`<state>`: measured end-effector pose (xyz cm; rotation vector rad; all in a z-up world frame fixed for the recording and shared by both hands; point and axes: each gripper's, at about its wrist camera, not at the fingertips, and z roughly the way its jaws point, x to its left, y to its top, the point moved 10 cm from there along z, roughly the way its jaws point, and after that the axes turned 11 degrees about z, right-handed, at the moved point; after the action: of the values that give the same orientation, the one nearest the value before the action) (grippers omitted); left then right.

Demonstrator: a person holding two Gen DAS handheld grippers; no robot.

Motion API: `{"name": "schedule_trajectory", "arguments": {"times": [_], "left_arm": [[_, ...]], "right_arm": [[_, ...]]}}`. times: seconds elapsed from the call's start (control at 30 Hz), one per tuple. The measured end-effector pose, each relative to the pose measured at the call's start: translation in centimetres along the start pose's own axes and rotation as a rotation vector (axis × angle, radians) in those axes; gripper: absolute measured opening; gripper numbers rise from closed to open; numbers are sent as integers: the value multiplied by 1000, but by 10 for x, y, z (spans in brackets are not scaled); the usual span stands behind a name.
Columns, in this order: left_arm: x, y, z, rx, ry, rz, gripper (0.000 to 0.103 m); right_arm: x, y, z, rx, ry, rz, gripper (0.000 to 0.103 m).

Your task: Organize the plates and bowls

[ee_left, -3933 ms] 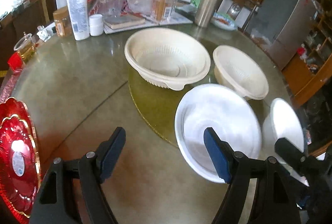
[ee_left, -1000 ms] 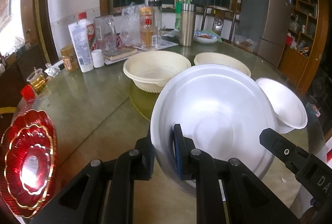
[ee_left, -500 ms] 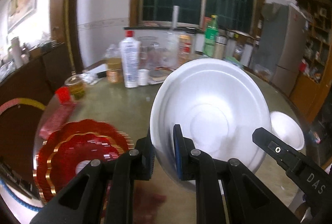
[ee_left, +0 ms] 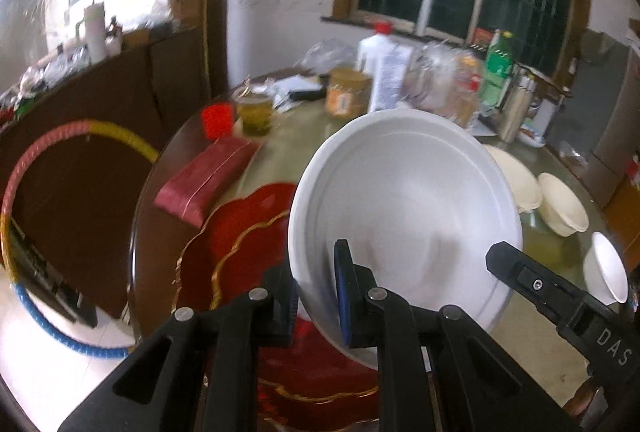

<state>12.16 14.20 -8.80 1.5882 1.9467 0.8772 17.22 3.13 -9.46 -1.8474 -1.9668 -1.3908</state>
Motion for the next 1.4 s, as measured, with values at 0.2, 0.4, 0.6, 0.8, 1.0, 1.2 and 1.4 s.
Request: {"name": "schedule_trajectory", "arguments": {"times": [0.2, 0.4, 0.6, 0.8, 1.0, 1.2, 1.4], "left_arm": [[12, -19, 11, 69, -8, -33, 15], [17, -28, 18, 109, -19, -44, 15], [20, -38, 25, 153, -30, -55, 15], [24, -39, 25, 164, -13, -59, 16], [26, -42, 26, 181, -4, -71, 17], [28, -40, 23, 170, -10, -97, 48], [37, -30, 10, 113, 35, -125, 70]], "right_arm": [[3, -14, 24, 66, -25, -8, 8], [1, -21, 34, 106, -51, -11, 9], [-2, -29, 40, 141, -66, -5, 9], [-2, -33, 42, 160, -67, -11, 11], [0, -36, 45, 181, -64, -10, 12], [6, -35, 43, 167, -46, -20, 39], [5, -27, 29, 133, -17, -2, 44]]}}
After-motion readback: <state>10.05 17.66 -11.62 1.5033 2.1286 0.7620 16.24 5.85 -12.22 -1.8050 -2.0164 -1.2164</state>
